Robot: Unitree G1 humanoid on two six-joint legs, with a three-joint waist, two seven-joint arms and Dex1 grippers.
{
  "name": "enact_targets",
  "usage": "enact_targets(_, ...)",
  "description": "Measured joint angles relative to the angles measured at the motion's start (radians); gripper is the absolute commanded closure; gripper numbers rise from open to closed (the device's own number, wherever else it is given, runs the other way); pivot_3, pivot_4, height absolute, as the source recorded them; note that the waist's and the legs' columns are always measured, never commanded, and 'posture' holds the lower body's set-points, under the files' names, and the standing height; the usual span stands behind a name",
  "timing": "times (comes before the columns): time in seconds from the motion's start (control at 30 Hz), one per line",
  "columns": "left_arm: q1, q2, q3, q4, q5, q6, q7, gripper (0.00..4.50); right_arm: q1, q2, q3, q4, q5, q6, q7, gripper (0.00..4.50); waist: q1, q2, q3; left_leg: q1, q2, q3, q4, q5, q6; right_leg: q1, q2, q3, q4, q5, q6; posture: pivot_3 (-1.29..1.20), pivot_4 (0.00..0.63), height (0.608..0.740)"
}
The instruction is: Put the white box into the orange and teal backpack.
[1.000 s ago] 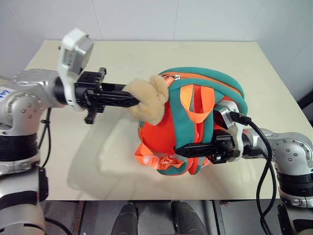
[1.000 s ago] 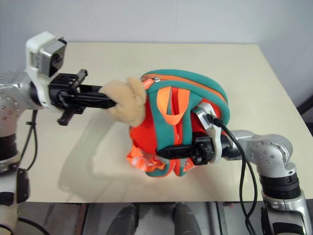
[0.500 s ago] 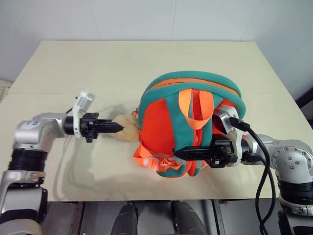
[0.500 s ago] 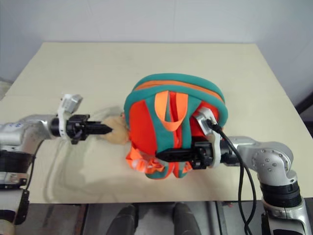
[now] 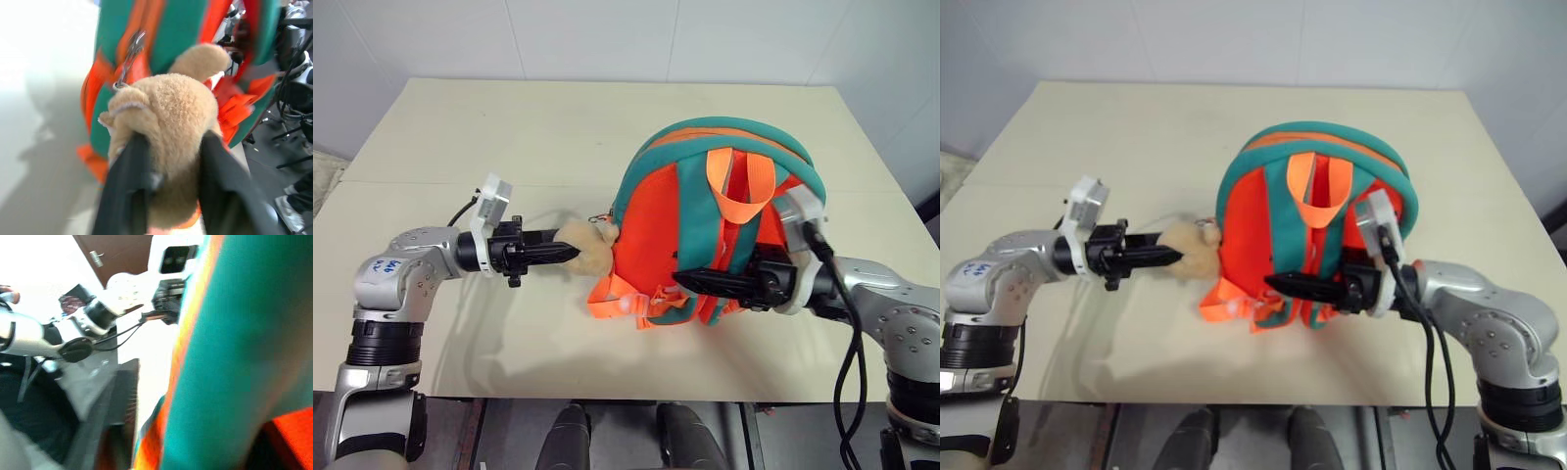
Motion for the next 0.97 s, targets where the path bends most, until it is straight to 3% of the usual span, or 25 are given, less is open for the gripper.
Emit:
enact_targets(0.13,0.055,0.052,0.025,-0.046,-0.022,0.037,0.002,0.95,0.096,-0.108,-0.111,-0.022,-0.028,-0.016,0.008,0.11,0.0,0.0,0.0,0.001,0.0,0.0,0.0,0.0,0.0,0.0,0.0,0.0,0.0,0.0,-0.001,0.0,0.15,0.74)
enact_targets(0.23,0.063,0.069,0.029,-0.047,-0.029,0.043,-0.009,0.03,0.188,-0.177,-0.174,-0.029,-0.05,-0.025,0.047,0.0,0.0,0.0,0.0,0.001,0.0,0.001,0.0,0.0,0.001,0.001,0.0,0.0,0.0,0.0,-0.001,0.0,0.15,0.74)
enact_targets(0.5,0.07,0.115,0.031,-0.013,-0.018,-0.03,-0.088,0.03,0.417,-0.224,-0.41,0.013,-0.192,-0.148,0.165,0.0,-0.001,0.0,0.0,0.002,0.0,0.003,0.001,0.0,0.001,0.002,0.0,0.001,-0.002,0.0,-0.001,0.0,0.15,0.74)
enact_targets(0.63,0.084,0.125,0.033,-0.002,-0.014,-0.072,-0.112,0.03,0.486,-0.243,-0.445,0.074,-0.319,-0.278,0.26,0.0,-0.003,0.0,0.0,0.002,0.0,0.003,0.001,0.0,0.001,0.002,0.0,0.001,-0.002,0.001,-0.001,0.0,0.15,0.74)
enact_targets(0.97,0.178,0.139,0.089,-0.052,-0.021,-0.124,-0.12,0.03,0.272,-0.327,-0.293,0.374,-0.486,-0.495,0.427,0.0,-0.005,0.0,0.0,0.004,0.001,0.006,0.0,0.001,0.001,0.002,0.0,0.004,-0.002,0.001,-0.001,0.0,0.15,0.74)
